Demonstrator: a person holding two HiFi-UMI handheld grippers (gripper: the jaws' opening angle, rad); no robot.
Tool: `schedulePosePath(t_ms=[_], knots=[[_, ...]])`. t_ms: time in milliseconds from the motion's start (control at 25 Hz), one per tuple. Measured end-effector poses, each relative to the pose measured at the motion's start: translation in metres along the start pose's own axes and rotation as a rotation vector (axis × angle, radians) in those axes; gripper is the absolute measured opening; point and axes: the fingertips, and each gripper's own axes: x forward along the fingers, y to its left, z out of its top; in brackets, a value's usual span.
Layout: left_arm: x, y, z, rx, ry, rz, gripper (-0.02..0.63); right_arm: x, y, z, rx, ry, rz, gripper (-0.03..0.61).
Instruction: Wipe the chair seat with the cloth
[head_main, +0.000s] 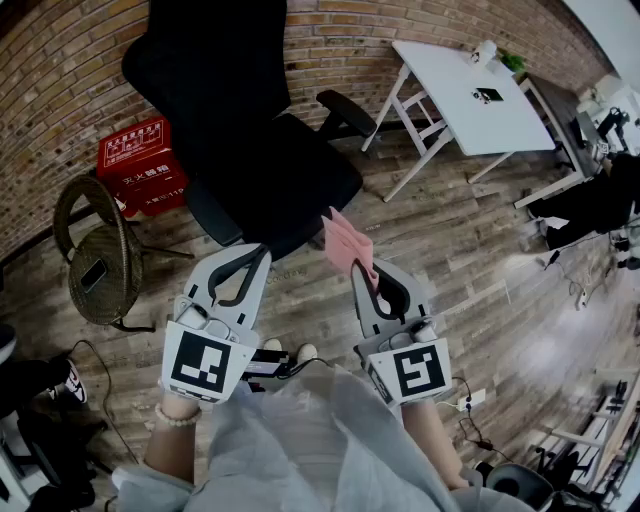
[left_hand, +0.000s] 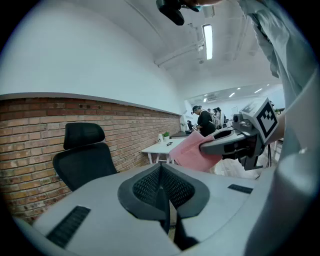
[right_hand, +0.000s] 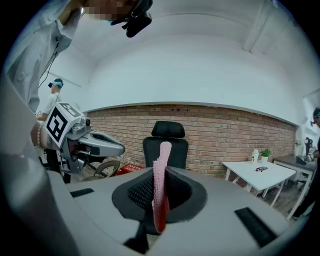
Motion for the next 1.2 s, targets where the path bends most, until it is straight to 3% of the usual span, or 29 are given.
schedulePosePath(t_ms=[600, 1200], knots=[[0.004, -0.026, 0.014, 0.024, 0.0, 0.058, 0.018, -0.019, -0.019, 0.0, 0.014, -0.039, 0.051, 0.055], [0.017, -0.06, 0.024, -0.016, 0.012, 0.147, 0.018, -0.048, -0.055, -0.011, 0.003, -0.038, 0.09, 0.055]])
